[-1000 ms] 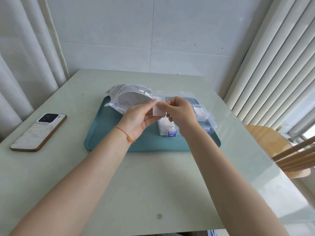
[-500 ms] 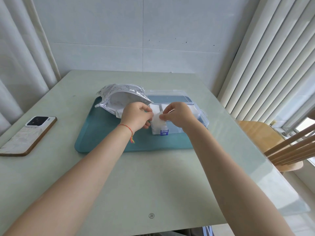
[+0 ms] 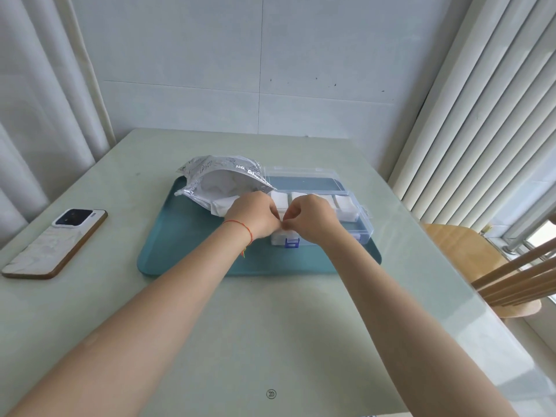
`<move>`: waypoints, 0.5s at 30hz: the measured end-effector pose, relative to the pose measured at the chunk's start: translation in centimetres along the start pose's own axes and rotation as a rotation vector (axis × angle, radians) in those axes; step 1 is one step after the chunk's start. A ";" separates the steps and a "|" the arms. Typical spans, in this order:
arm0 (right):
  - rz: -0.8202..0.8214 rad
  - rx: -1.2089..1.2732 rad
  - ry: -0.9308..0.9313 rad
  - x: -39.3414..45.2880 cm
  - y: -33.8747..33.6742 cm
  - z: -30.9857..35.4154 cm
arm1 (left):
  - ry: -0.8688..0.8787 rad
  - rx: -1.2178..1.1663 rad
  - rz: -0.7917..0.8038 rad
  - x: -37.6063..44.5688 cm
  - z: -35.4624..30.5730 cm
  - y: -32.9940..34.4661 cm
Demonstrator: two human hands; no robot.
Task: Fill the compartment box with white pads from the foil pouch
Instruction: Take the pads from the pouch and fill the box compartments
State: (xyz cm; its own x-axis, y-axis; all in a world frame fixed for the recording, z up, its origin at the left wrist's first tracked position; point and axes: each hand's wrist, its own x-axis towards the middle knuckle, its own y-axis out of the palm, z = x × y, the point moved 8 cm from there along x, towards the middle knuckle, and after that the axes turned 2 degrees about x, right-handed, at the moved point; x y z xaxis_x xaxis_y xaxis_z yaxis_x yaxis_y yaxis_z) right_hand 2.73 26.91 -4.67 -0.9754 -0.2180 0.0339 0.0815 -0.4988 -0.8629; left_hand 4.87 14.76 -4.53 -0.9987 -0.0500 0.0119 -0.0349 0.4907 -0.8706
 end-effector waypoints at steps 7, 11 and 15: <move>0.143 -0.126 -0.025 0.4 -0.2 0.3 | -0.118 0.041 0.242 0.2 -0.5 0.7; 0.018 -0.182 -0.053 0.8 -1.5 1.5 | -0.051 -0.124 0.170 0.4 -0.1 0.1; -0.144 -0.017 -0.208 0.9 -2.1 5.2 | -0.076 -0.343 -0.342 -1.1 4.8 -4.2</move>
State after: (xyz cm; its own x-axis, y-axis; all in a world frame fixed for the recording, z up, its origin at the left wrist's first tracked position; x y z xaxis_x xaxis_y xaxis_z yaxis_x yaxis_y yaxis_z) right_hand 2.75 23.35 -0.22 -0.9132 -0.3149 0.2588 -0.0605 -0.5232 -0.8501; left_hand 6.33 8.61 -3.21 -0.9228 -0.3149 0.2218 -0.3832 0.6926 -0.6111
